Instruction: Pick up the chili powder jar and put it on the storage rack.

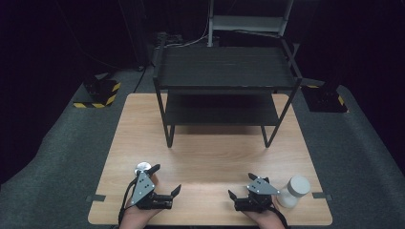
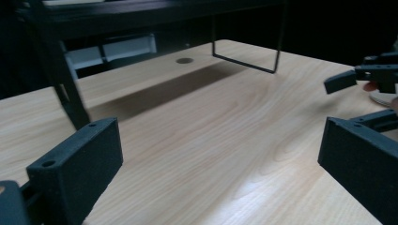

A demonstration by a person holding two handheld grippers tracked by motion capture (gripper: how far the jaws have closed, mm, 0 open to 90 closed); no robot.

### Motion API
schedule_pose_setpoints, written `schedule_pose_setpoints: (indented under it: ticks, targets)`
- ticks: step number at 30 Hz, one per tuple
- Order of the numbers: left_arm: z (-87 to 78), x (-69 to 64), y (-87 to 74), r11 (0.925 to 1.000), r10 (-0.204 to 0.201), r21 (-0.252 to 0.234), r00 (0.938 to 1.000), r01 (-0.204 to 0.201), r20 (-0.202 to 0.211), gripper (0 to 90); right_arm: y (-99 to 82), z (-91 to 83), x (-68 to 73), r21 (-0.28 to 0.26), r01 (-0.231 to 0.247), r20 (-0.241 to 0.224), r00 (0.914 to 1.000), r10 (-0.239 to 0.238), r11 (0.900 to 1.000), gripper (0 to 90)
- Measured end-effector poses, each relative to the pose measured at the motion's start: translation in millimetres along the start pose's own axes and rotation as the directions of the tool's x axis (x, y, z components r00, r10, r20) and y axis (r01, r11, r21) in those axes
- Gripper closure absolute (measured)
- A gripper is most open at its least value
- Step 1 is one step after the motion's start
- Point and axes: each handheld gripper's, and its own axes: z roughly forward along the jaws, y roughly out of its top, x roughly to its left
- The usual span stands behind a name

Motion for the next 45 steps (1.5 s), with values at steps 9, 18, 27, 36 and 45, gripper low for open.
schedule_pose_setpoints:
  ticks: [9, 18, 27, 36, 45]
  targets:
    - [-16.6, 9.9, -2.8, 0.9998, -0.013, -0.015, 0.9968, 0.012, -0.079, 0.4, -0.7, -0.3, -0.2, -0.004, -0.004, 0.001, 1.0000, 0.004, 1.0000, 1.8]
    - [-25.9, 17.7, -8.1, 0.9993, -0.034, -0.019, 0.9900, 0.032, -0.137, 0.4, -0.7, -0.1, -1.2, -0.004, -0.009, -0.001, 1.0000, 0.009, 1.0000, 1.9]
    - [-24.5, 22.0, -15.8, 0.9987, -0.050, 0.000, 0.9841, 0.051, -0.171, 0.4, -0.4, 0.0, -2.2, -0.002, -0.009, -0.006, 0.9999, 0.009, 1.0000, 1.9]
    - [-20.3, 25.9, -21.0, 0.9972, -0.060, 0.035, 0.9832, 0.066, -0.173, 2.3, -0.9, -0.4, -2.7, -0.004, -0.021, -0.004, 0.9998, 0.021, 0.9998, 1.8]
    - [-16.3, 29.1, -25.5, 0.9949, -0.072, 0.058, 0.9844, 0.082, -0.161, 12.0, 0.3, 0.2, -1.9, 0.002, -0.014, -0.003, 0.9999, 0.014, 0.9999, 1.8]
